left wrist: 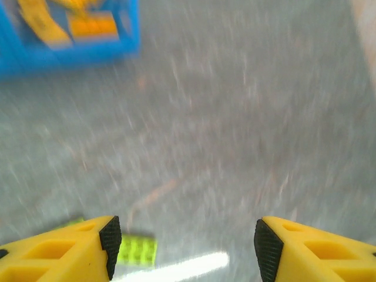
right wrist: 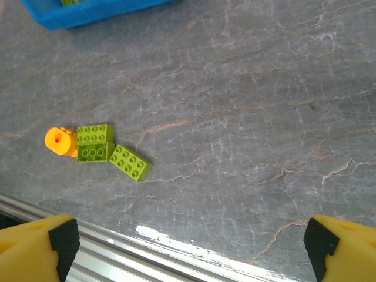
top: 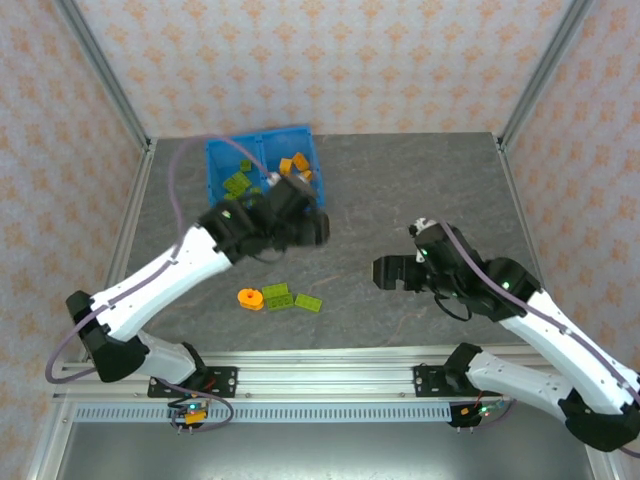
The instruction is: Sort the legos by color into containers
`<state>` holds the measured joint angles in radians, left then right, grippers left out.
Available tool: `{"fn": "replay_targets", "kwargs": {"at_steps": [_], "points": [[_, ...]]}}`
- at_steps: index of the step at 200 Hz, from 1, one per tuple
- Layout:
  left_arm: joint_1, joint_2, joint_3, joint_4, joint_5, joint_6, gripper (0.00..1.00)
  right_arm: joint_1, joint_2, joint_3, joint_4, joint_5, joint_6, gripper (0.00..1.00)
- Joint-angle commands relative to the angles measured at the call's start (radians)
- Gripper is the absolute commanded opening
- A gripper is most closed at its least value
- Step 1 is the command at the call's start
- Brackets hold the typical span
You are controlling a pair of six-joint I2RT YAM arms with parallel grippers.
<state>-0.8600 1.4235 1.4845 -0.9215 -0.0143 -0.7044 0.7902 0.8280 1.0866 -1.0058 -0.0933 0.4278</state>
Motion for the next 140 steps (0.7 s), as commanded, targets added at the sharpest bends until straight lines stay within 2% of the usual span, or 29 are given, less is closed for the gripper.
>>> {"fn": "replay_targets", "kwargs": {"at_steps": [1, 29, 66, 103, 140], "points": [[-0.106, 0.077, -0.124, 0.012, -0.015, -0.031, 0.66, -0.002, -0.087, -0.037, 0.003, 0.046, 0.037, 0.99], [-0.169, 0.166, -0.181, -0.020, -0.080, -0.018, 0.67, -0.002, -0.142, -0.051, -0.025, 0.030, 0.036, 0.99], [-0.166, 0.228, -0.225, -0.015, -0.132, -0.007, 0.68, -0.002, -0.135, -0.022, -0.063, 0.050, 0.014, 0.99], [-0.145, 0.325, -0.213, -0.007, -0.115, 0.078, 0.69, -0.002, -0.129, -0.016, -0.038, 0.058, 0.043, 0.99], [-0.108, 0.369, -0.232, 0.025, -0.104, 0.111, 0.80, -0.002, -0.097, 0.019, -0.058, 0.058, 0.033, 0.99]]}}
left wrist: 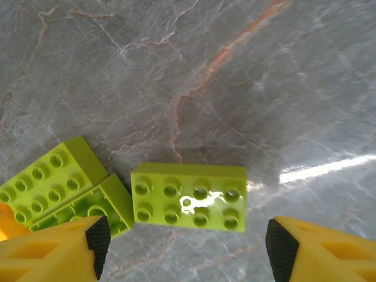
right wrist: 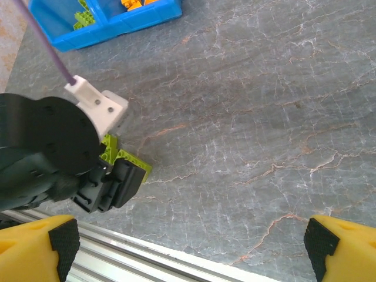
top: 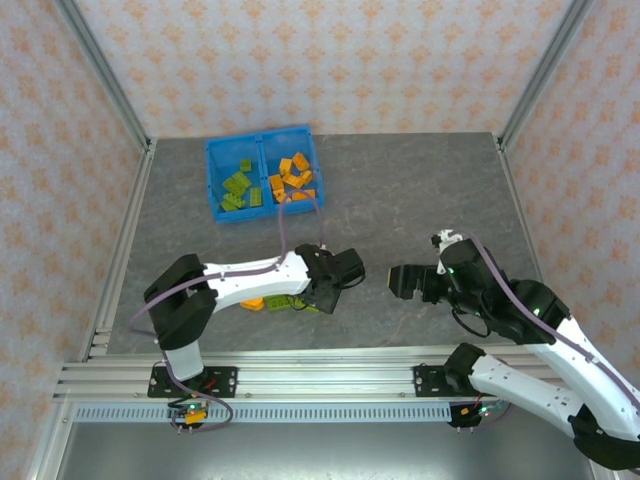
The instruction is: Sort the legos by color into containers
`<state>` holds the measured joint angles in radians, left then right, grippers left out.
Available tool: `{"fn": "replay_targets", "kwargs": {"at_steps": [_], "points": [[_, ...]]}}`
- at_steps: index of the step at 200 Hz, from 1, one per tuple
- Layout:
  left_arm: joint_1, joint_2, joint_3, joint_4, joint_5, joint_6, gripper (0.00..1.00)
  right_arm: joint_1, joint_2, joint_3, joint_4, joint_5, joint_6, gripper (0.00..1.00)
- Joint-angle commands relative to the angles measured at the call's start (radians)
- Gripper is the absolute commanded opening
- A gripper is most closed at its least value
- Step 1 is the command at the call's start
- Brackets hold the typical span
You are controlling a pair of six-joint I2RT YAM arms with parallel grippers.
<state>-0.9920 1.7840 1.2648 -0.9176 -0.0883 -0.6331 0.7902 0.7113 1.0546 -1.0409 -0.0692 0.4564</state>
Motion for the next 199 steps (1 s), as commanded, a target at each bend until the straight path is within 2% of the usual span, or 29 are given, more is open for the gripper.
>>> {"fn": "replay_targets", "kwargs": {"at_steps": [1, 22, 52, 75, 169, 199], "points": [[0.025, 0.009, -0.013, 0.021, -0.028, 0.039, 0.80, -0.002, 0.021, 0.051, -0.024, 0.035, 0.004, 0.99], [0.038, 0.023, -0.044, 0.069, 0.012, 0.045, 0.80, -0.002, 0.033, 0.064, -0.033, 0.035, -0.001, 0.99], [0.037, 0.034, -0.081, 0.151, 0.087, 0.056, 0.75, -0.002, 0.046, 0.068, -0.034, 0.023, 0.004, 0.99], [0.035, 0.044, -0.092, 0.156, 0.082, 0.047, 0.71, -0.002, 0.055, 0.073, -0.037, 0.010, 0.012, 0.99], [0.014, 0.049, -0.199, 0.195, 0.095, -0.009, 0.76, -0.001, 0.057, 0.077, -0.050, -0.033, 0.026, 0.99], [-0.001, 0.057, -0.205, 0.207, 0.093, -0.023, 0.72, -0.002, 0.054, 0.073, -0.075, -0.055, 0.024, 0.99]]}}
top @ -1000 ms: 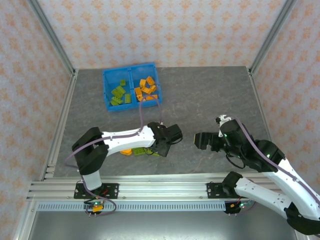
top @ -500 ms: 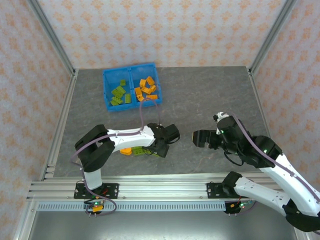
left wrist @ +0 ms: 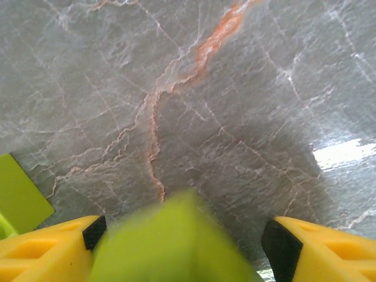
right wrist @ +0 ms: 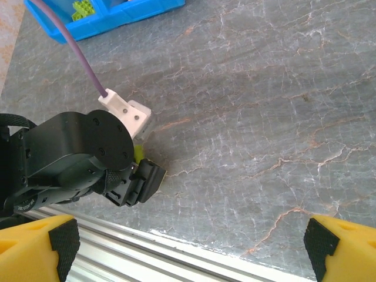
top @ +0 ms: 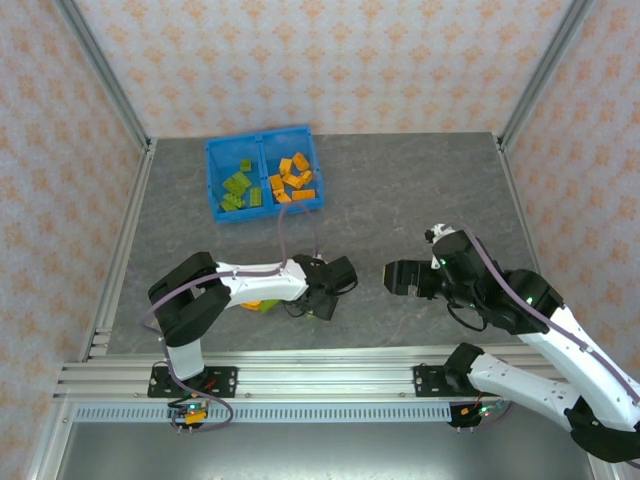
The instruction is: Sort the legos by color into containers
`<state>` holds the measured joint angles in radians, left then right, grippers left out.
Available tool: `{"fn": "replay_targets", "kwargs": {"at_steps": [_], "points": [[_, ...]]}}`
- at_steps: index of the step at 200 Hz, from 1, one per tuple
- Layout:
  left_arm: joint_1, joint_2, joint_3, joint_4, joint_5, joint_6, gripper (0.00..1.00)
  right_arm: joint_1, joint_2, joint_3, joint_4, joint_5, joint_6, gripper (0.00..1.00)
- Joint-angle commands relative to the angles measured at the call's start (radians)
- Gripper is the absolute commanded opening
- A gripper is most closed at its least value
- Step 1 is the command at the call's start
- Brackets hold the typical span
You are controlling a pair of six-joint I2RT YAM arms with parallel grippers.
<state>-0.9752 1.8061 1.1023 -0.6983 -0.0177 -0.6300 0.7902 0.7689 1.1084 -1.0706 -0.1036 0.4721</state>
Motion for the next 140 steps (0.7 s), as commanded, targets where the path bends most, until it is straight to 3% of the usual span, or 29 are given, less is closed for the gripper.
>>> {"fn": "replay_targets", "kwargs": {"at_steps": [1, 27, 70, 109, 140], "points": [[-0.018, 0.036, -0.042, -0.012, 0.022, -0.026, 0.72, -0.002, -0.003, 0.020, -0.045, -0.022, 0.008, 0.99], [-0.029, 0.040, -0.028, -0.017, 0.020, -0.039, 0.56, -0.002, -0.006, 0.022, -0.064, -0.028, 0.007, 0.99], [-0.034, 0.009, -0.014, -0.020, 0.001, -0.052, 0.43, -0.002, -0.010, 0.020, -0.062, -0.023, 0.010, 0.99], [-0.021, -0.043, 0.050, -0.073, -0.047, -0.043, 0.40, -0.002, -0.010, 0.021, -0.055, -0.079, -0.008, 0.99], [0.094, -0.184, 0.114, -0.093, -0.051, -0.019, 0.40, -0.002, -0.014, 0.012, -0.018, -0.220, -0.038, 0.99]]}}
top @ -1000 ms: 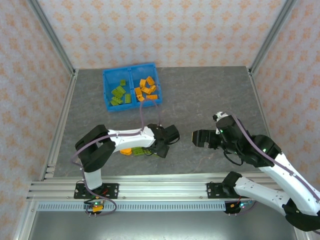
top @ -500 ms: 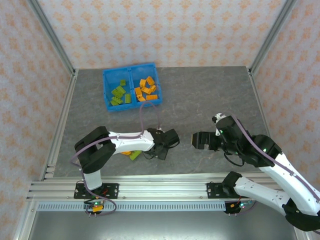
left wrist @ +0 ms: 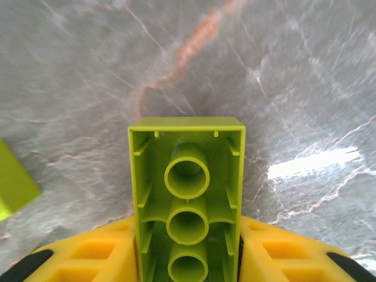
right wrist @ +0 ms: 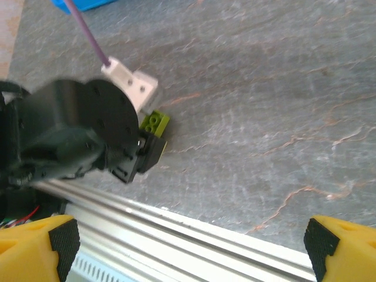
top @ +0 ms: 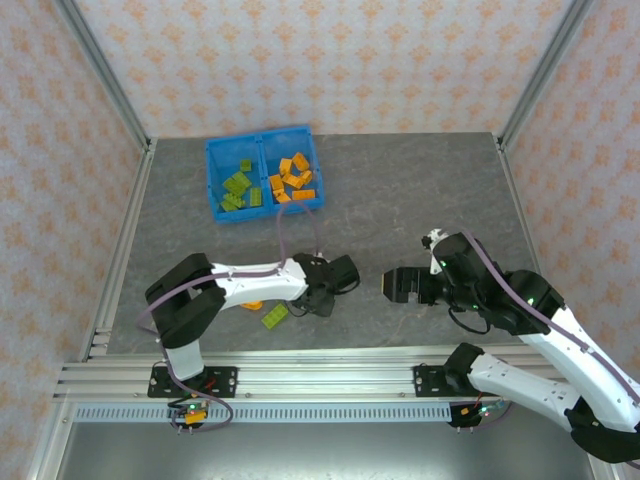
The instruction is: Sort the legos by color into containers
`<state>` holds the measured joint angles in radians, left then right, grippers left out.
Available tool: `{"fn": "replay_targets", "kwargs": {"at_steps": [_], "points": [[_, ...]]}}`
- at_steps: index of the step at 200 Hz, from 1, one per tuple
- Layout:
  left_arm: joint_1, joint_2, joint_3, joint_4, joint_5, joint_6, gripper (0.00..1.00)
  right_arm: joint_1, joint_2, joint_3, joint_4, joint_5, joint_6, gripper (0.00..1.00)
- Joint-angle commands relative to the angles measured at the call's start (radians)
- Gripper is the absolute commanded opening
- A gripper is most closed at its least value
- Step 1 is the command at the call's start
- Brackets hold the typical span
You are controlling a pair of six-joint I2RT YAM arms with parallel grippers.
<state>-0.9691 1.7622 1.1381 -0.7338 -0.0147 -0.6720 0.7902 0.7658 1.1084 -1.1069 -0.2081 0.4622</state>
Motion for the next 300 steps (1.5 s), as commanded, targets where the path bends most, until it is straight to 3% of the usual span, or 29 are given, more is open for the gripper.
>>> {"fn": "replay_targets", "kwargs": {"at_steps": [1, 28, 58, 87, 118, 173, 222, 264, 300], "points": [[0.094, -0.145, 0.081, -0.058, -0.053, 0.024, 0.40, -0.002, -0.011, 0.012, 0.019, -0.119, -0.028, 0.99], [0.265, -0.222, 0.195, -0.088, -0.042, 0.077, 0.39, -0.002, 0.007, 0.022, 0.070, -0.135, -0.033, 0.99], [0.495, -0.205, 0.354, -0.128, -0.026, 0.122, 0.37, -0.002, 0.061, 0.043, 0.102, -0.100, -0.034, 1.00], [0.688, -0.096, 0.497, -0.134, 0.037, 0.167, 0.37, -0.002, 0.144, 0.072, 0.117, -0.094, -0.038, 0.99], [0.800, 0.095, 0.669, -0.146, 0.093, 0.205, 0.37, -0.002, 0.246, 0.136, 0.108, -0.071, -0.066, 0.99], [0.874, 0.432, 0.959, -0.210, 0.028, 0.240, 0.46, -0.002, 0.502, 0.327, 0.020, -0.043, -0.127, 0.99], [0.899, 0.573, 1.131, -0.267, 0.109, 0.259, 0.55, -0.002, 0.604, 0.396, 0.015, -0.047, -0.113, 0.99], [0.893, 0.393, 1.067, -0.253, 0.156, 0.258, 0.58, -0.002, 0.604, 0.387, 0.022, -0.060, -0.103, 0.99], [0.820, 0.062, 0.835, -0.234, 0.187, 0.285, 0.60, -0.002, 0.514, 0.295, 0.078, -0.060, -0.090, 0.99]]}}
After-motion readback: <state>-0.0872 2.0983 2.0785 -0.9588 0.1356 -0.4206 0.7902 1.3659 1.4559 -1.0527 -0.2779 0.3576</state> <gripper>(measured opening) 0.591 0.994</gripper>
